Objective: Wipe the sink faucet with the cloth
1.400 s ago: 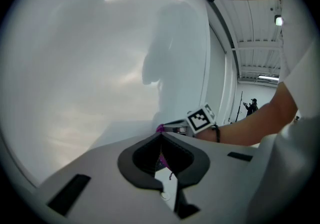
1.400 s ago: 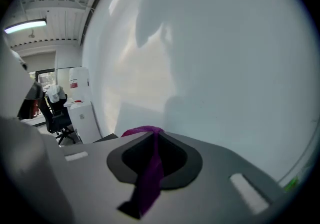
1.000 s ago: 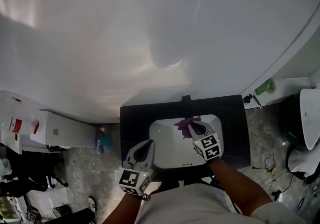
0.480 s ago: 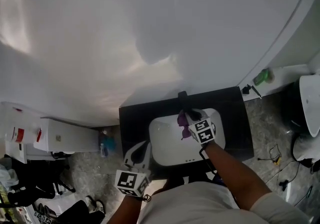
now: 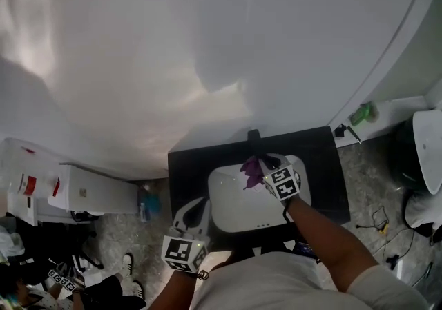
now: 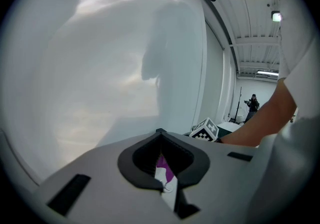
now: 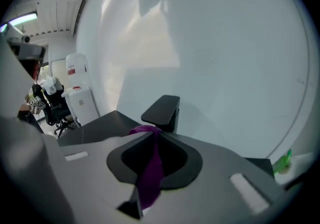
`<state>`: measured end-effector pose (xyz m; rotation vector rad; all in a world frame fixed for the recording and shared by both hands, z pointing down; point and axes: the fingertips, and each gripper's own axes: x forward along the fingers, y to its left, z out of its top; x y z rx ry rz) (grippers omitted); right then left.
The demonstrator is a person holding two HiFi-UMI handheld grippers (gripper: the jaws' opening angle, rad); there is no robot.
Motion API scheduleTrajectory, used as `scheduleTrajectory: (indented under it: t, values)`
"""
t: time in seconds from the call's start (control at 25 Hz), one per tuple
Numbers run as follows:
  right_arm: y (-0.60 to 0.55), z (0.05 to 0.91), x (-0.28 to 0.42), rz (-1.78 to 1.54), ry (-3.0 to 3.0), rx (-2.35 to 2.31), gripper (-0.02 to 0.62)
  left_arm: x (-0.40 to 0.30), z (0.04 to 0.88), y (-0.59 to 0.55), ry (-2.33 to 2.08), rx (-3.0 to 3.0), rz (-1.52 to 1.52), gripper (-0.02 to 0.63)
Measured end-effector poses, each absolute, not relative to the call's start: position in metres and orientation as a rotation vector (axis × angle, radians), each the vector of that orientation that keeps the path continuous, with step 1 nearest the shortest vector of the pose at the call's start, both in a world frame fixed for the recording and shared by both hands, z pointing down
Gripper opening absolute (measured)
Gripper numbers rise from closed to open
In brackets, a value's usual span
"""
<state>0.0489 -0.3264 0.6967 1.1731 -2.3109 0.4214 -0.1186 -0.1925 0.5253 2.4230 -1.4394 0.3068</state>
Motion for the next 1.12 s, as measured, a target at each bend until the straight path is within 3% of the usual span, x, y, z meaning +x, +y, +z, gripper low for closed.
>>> scheduleTrajectory:
  t: [0.4, 0.6, 0.72, 0.92, 1.12]
  values:
    - [-0.242, 0.704, 0.046, 0.500, -2.346, 1.066, 0.031, -0.125, 0.525, -0.193, -1.453, 2.424, 0.284, 0.006]
    - [-0.322, 0.603, 0.032, 0.173, -2.491, 1.126, 0.031, -0.126, 0.521, -0.190, -1.470, 2.425, 0.281, 0.006]
    - [-0.374, 0.600, 0.026, 0.064, -2.428, 1.111, 0.031, -0.125, 0.517, -0.187, -1.485, 2.418, 0.292, 0.006]
    - [-0.388, 0.640, 0.035, 0.232, -2.385, 1.170, 0.031, -0.138, 0.515, -0.180, -1.518, 2.396, 0.303, 0.006]
    - [-0.315, 0.655, 0.039, 0.385, -2.409, 1.145, 0.031, -0.149, 0.520, -0.181, -1.526, 2.373, 0.302, 0.006]
